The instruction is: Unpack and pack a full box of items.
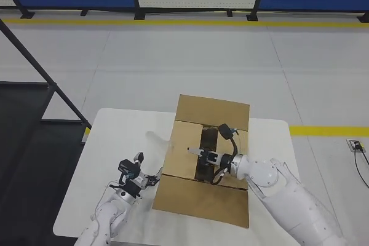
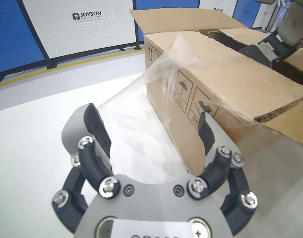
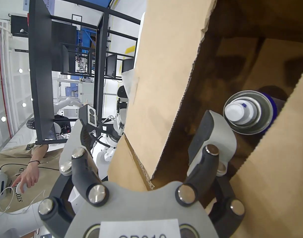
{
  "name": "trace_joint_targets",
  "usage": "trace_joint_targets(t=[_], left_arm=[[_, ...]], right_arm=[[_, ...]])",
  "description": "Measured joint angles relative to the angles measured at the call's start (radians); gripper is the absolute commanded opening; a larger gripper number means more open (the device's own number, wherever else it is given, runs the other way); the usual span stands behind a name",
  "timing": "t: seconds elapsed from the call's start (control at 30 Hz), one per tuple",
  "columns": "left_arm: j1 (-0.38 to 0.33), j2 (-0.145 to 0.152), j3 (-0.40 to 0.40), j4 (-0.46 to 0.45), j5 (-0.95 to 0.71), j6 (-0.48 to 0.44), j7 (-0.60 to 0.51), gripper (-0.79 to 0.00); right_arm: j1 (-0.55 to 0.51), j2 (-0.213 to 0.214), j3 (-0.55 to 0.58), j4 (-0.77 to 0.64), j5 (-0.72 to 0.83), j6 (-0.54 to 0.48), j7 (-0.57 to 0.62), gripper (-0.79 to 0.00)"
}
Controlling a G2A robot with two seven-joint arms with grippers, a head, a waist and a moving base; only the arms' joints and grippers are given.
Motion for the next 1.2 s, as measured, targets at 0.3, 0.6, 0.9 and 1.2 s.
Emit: trace_joint_targets(t=[0.3, 0.6, 0.9, 1.2], left_arm=[[0.030, 0.006, -0.007, -0.044, 0.024, -0.029, 0.016, 0.000], [0.067, 0.014, -0.048, -0.079, 0.009, -0.023, 0.036, 0.000], [0.189, 0.038, -0.130, -0.249, 0.014, -0.085, 0.078, 0.000], [0.282, 0.046, -0.151, -0.407, 0.083, -0.020, 0.063, 0.000]], right_arm=[[0.030, -0.020, 0.003, 0.051, 0.105, -0.056, 0.076, 0.000], [0.028, -0.030, 0.044, 0.044, 0.264, -0.095, 0.164, 0.000], [0.020, -0.044, 0.042, -0.038, 0.268, -0.113, 0.096, 0.000], [0.042, -0.082, -0.026, -0.069, 0.229, -0.155, -0.026, 0.000]])
